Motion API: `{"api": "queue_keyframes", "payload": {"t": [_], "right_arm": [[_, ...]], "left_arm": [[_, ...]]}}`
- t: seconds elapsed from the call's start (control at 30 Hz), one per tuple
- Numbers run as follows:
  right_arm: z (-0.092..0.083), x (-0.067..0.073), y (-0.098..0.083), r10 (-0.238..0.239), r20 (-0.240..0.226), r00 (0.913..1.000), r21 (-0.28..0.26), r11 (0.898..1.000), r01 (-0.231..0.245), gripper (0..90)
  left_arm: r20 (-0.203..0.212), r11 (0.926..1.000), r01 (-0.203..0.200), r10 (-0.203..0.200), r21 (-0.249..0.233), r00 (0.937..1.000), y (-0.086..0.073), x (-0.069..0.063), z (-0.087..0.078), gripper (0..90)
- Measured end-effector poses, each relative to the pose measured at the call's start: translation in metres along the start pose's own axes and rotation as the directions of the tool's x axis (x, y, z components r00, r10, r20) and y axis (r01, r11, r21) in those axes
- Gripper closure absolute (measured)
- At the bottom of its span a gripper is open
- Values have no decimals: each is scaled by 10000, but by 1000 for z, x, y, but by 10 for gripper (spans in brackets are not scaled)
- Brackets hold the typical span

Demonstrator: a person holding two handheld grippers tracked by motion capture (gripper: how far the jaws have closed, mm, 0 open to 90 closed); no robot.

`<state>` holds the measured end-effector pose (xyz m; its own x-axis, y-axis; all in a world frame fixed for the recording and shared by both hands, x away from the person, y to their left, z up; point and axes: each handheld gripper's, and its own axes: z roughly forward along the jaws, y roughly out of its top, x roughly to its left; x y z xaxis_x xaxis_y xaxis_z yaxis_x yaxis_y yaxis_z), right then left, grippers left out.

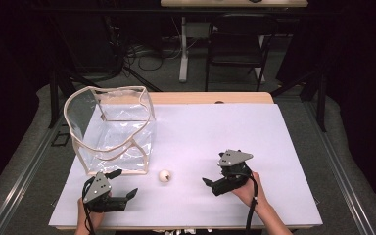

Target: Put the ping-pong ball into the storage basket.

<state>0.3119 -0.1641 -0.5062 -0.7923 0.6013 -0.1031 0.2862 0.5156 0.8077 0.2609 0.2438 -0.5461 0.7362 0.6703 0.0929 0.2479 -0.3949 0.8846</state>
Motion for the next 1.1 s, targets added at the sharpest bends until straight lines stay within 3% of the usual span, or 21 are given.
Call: {"api": "queue_keyframes", "payload": {"t": [1.1], "right_arm": [[40,6,33,-373,-890,9953,321,9987,403,0]], "left_arm": [[33,10000,-49,49,-15,10000,0,0,-1,161]]}}
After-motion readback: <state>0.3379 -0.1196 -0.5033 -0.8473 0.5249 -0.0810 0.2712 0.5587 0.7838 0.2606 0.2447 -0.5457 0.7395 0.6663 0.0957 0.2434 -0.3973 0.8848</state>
